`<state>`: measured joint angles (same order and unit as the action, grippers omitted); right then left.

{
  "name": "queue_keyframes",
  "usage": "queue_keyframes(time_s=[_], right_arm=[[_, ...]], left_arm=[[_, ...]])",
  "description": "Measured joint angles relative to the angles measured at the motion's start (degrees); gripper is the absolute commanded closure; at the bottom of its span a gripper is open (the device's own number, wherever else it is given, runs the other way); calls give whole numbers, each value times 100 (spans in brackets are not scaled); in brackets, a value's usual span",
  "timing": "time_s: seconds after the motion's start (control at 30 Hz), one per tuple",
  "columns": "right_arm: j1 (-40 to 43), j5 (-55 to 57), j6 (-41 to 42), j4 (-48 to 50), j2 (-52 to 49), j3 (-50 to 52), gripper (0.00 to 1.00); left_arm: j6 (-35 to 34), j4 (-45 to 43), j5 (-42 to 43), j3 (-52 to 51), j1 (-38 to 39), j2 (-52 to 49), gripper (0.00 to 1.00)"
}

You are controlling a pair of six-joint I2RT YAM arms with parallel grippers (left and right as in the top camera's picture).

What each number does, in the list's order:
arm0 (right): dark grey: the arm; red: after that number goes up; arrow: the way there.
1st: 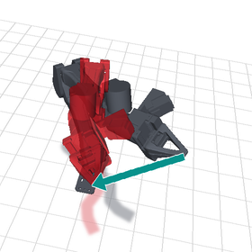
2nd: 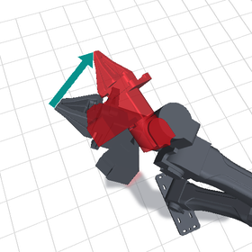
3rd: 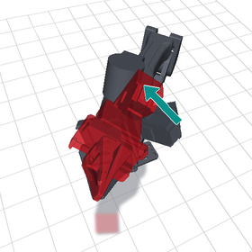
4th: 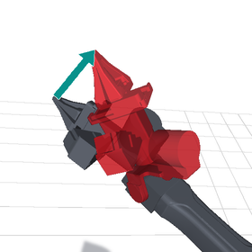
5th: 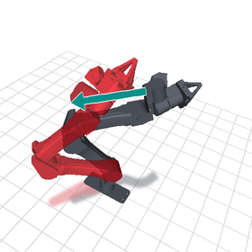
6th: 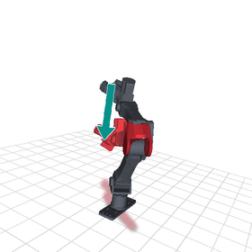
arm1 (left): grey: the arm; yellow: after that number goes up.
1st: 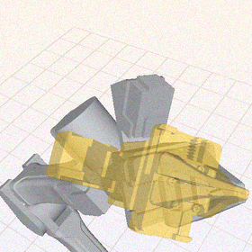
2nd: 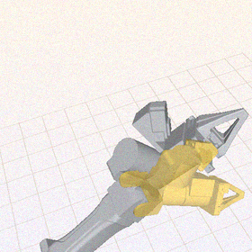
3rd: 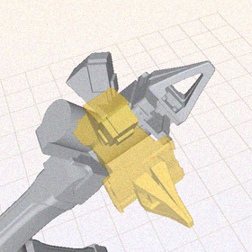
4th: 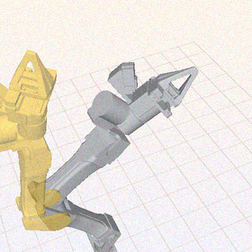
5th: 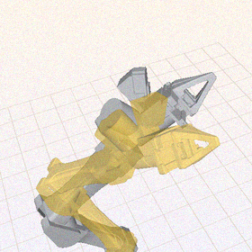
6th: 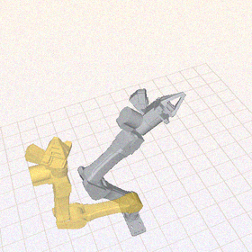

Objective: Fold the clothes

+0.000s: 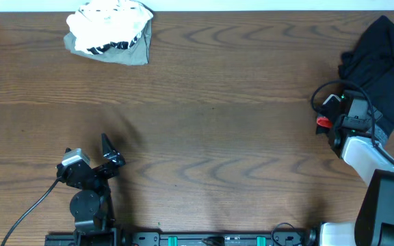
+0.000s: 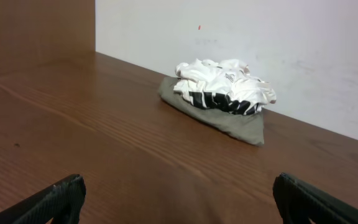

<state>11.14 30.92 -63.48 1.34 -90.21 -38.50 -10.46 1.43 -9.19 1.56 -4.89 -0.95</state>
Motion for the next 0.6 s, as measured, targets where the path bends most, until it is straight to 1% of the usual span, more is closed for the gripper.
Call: queue_keyframes(time_s=[0.27, 0.43, 0.6], right_arm=[[0, 0, 22, -26, 225, 0, 1], [0, -90, 153, -376, 234, 4, 1], [0, -177, 197, -188, 234, 7, 1]], left_arm=[[0, 0, 0, 0, 0, 0, 2], [0, 0, 0, 0, 0, 0, 2], [0, 0, 0, 0, 0, 0, 2]])
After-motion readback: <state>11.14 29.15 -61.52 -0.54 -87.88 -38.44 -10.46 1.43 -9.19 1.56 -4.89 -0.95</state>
